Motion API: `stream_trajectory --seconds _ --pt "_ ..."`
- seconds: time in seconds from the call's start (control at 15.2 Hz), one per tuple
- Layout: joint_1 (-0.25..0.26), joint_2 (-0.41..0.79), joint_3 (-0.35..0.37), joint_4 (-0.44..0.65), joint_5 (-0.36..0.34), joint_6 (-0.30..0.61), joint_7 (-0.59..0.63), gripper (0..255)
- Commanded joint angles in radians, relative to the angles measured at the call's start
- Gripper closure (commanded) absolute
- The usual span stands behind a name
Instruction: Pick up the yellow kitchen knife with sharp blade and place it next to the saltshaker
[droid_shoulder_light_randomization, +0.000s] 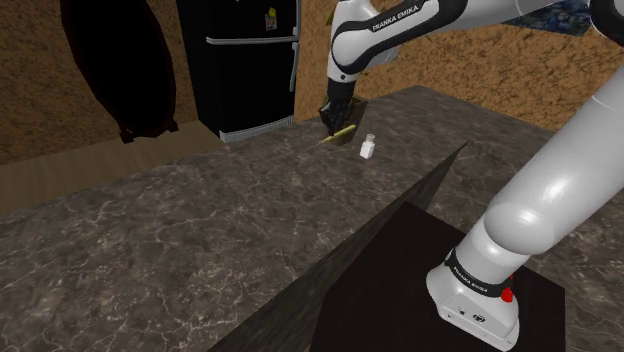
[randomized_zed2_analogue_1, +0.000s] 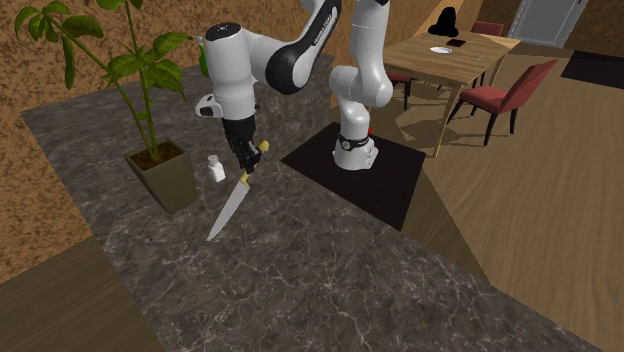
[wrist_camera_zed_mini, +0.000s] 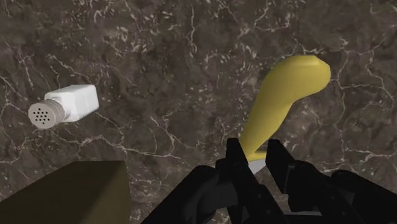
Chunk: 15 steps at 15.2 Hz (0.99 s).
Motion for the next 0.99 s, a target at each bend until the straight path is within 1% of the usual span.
stream_trajectory --seconds 0.0,0.07,0.92 --pt "-0.025 0.008 -0.029 0.019 -0.004 -0.009 -0.054 255" --pt "-0.041 0.018 -0.048 0.03 -0.006 -0.008 -0.088 255" --pt "-0.042 0.106 -0.049 -0.055 -0.015 0.165 -0.077 255"
